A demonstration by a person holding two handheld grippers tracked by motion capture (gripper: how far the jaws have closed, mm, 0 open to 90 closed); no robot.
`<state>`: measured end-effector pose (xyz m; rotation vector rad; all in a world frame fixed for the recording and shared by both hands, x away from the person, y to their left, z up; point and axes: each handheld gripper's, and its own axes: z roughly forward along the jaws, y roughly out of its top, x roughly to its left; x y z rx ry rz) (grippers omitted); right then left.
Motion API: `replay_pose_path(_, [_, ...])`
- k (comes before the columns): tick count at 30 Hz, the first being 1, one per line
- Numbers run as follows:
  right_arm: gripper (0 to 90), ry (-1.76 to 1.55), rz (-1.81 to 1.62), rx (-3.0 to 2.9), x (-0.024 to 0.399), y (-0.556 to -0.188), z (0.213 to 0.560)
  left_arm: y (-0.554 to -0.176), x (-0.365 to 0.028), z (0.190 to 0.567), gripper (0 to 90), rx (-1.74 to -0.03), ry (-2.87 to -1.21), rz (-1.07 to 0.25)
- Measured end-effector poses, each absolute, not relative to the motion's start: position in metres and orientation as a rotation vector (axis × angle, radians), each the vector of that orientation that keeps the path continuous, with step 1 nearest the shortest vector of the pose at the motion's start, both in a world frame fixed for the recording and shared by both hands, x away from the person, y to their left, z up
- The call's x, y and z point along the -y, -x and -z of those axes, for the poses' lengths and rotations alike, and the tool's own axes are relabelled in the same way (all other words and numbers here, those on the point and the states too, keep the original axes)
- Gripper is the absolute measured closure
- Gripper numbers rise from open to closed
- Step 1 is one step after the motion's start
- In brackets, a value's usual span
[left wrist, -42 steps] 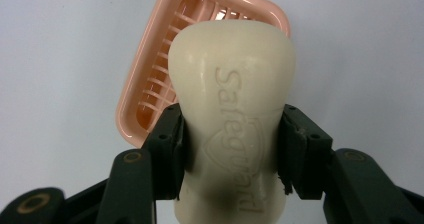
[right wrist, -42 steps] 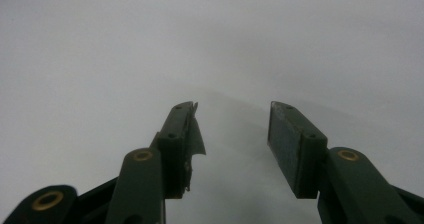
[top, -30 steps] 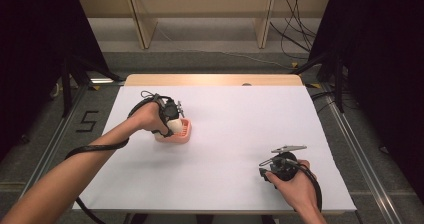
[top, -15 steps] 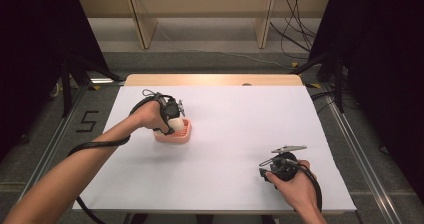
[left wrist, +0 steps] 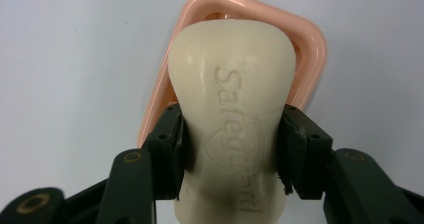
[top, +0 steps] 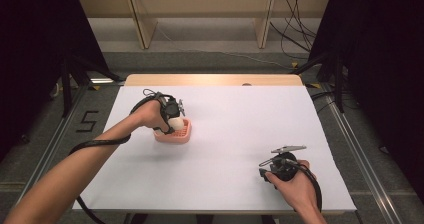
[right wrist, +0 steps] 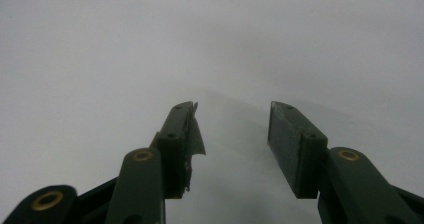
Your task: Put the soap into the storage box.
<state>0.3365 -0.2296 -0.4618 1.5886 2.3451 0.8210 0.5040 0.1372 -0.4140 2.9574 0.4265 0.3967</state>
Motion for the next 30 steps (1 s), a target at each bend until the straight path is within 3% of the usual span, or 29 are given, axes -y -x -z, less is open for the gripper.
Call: replay_pose_path(30, [54.1,-1.597,-0.845,-2.355,0.23,-0.336,0.462,-0.515,-0.134,0.426,49.4,-0.414,-2.976,-0.378])
